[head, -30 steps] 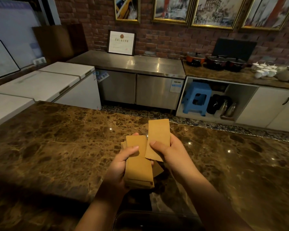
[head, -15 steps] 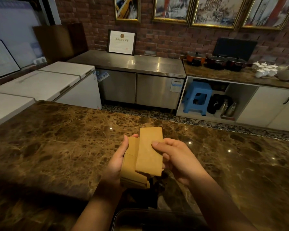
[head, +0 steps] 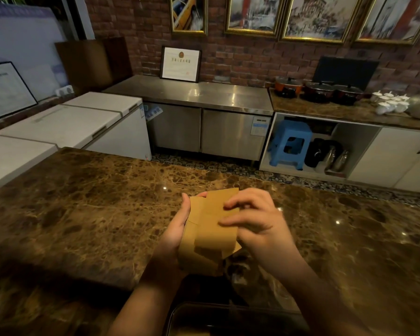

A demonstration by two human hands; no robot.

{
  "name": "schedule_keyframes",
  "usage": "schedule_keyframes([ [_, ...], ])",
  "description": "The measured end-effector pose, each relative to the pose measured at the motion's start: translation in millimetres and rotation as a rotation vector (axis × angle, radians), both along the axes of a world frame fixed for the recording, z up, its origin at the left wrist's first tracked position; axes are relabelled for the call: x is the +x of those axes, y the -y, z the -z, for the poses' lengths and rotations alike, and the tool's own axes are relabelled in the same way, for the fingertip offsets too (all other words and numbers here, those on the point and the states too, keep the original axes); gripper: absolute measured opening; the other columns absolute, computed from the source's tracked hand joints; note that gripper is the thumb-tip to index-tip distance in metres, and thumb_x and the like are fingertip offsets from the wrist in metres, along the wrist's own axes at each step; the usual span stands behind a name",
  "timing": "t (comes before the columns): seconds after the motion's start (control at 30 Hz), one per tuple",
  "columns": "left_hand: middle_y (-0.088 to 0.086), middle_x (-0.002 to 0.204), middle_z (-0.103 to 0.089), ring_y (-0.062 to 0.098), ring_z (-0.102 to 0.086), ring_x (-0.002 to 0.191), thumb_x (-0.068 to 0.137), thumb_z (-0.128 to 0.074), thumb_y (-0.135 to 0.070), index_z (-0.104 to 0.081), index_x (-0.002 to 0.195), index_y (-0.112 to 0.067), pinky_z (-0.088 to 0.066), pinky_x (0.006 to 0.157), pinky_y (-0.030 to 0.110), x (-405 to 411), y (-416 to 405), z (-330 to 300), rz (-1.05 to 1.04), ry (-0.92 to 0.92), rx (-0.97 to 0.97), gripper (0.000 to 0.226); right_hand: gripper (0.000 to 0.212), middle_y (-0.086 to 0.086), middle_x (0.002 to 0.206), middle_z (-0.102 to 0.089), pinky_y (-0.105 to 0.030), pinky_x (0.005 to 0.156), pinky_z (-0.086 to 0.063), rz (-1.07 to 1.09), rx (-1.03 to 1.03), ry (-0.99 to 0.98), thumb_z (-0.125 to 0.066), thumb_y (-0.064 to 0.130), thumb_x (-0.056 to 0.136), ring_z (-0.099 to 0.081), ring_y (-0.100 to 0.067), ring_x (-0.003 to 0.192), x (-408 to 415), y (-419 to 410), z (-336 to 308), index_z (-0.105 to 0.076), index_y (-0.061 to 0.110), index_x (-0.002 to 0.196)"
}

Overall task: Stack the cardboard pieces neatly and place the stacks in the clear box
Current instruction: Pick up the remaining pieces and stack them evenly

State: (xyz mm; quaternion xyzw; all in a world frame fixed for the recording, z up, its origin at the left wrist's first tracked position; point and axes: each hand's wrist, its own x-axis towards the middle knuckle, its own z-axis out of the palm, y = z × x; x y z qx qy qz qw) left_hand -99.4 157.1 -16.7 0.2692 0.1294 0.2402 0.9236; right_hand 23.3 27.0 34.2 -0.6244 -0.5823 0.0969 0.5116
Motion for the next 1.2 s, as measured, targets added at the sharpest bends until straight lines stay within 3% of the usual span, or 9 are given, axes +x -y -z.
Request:
schedule_keyframes([
  [0.2, 0.019, 0.117, -0.071, 0.033, -0.071, 0.102, 0.091, -0.052, -0.05, -0.07, 0.116, -0.023, -0.059, 0.076, 0.044, -5.5, 2.1, -1.5, -0.025, -0.018, 0.076, 0.041, 0.056, 0.03, 0.142, -0.041, -0.026, 0.113, -0.019, 0.017, -0.084, 0.123, -0.07, 0.002, 0.08, -0.017, -0.003, 0.144, -4.2, 2.7, 24.3, -0.072, 0.051, 0.109],
  [0.3, 0.017, 0.114, -0.073, 0.03, -0.072, 0.1, 0.084, -0.063, -0.031, -0.058, 0.128, -0.018, -0.06, 0.072, 0.037, -6.6, 1.5, 0.9, -0.032, -0.007, 0.144, 0.046, 0.052, 0.023, 0.148, -0.037, -0.026, 0.114, -0.021, -0.061, -0.106, 0.12, -0.054, 0.008, 0.082, -0.018, -0.008, 0.146, -3.5, 5.3, 29.2, -0.072, 0.046, 0.112],
  [0.43, 0.021, 0.113, -0.072, 0.035, -0.072, 0.096, 0.071, -0.072, -0.017, -0.064, 0.122, -0.021, -0.06, 0.069, 0.042, -5.6, 2.8, 2.4, -0.002, 0.047, 0.089, 0.051, 0.04, 0.026, 0.144, -0.045, -0.022, 0.11, -0.023, -0.104, -0.181, -0.04, -0.053, 0.014, 0.086, -0.022, -0.002, 0.145, -1.0, 5.4, 25.0, -0.077, 0.038, 0.106],
  [0.57, 0.02, 0.115, -0.071, 0.034, -0.071, 0.096, 0.078, -0.074, -0.028, -0.066, 0.127, -0.023, -0.059, 0.073, 0.044, -0.8, 5.9, 6.3, 0.028, 0.039, 0.022, 0.05, 0.013, 0.031, 0.134, -0.054, -0.027, 0.112, -0.022, -0.071, -0.203, 0.01, -0.063, 0.047, 0.085, -0.026, 0.003, 0.143, -10.9, 1.9, 23.0, -0.071, 0.041, 0.094],
  [0.7, 0.019, 0.108, -0.073, 0.032, -0.071, 0.084, 0.087, -0.062, -0.032, -0.073, 0.107, -0.024, -0.058, 0.07, 0.043, -0.2, 7.0, 7.4, 0.012, 0.009, 0.002, 0.024, 0.014, 0.036, 0.137, -0.049, -0.023, 0.111, -0.017, -0.049, -0.232, 0.079, -0.067, 0.052, 0.081, -0.015, 0.004, 0.146, -17.7, 2.2, 27.4, -0.064, 0.051, 0.094],
  [0.9, 0.018, 0.106, -0.073, 0.03, -0.072, 0.089, 0.084, -0.059, -0.044, -0.074, 0.103, -0.023, -0.058, 0.074, 0.045, -0.2, 7.9, 10.1, -0.017, -0.013, -0.025, 0.033, 0.019, 0.046, 0.14, -0.039, -0.023, 0.106, -0.014, -0.081, -0.326, 0.025, -0.065, 0.059, 0.078, -0.003, 0.015, 0.142, -15.7, -3.6, 31.7, -0.061, 0.051, 0.095],
  [1.0, 0.017, 0.103, -0.075, 0.03, -0.073, 0.085, 0.083, -0.059, -0.038, -0.067, 0.107, -0.021, -0.059, 0.069, 0.044, -1.9, 5.8, 13.7, -0.103, -0.01, -0.024, 0.03, 0.031, 0.043, 0.142, -0.038, -0.023, 0.106, -0.021, -0.128, -0.355, -0.112, -0.067, 0.063, 0.076, -0.011, 0.016, 0.14, -13.8, -8.5, 32.4, -0.06, 0.054, 0.105],
  [1.1, 0.016, 0.101, -0.07, 0.027, -0.066, 0.079, 0.083, -0.059, -0.031, -0.058, 0.114, -0.025, -0.058, 0.064, 0.04, -12.3, -9.0, 19.0, -0.235, 0.025, -0.062, 0.031, 0.038, 0.02, 0.141, -0.048, -0.029, 0.098, -0.049, -0.063, -0.353, -0.322, -0.064, 0.058, 0.084, -0.048, 0.001, 0.127, 6.5, -18.7, 33.0, -0.055, 0.056, 0.121],
  [1.2, 0.015, 0.1, -0.065, 0.025, -0.06, 0.074, 0.081, -0.057, -0.028, -0.054, 0.118, -0.03, -0.056, 0.056, 0.035, -28.5, -29.2, 24.7, -0.33, 0.025, -0.096, 0.036, 0.042, 0.007, 0.143, -0.051, -0.034, 0.105, -0.045, 0.015, -0.586, -0.13, -0.064, 0.04, 0.093, -0.05, -0.014, 0.131, 37.3, -32.9, 48.5, -0.05, 0.045, 0.133],
])
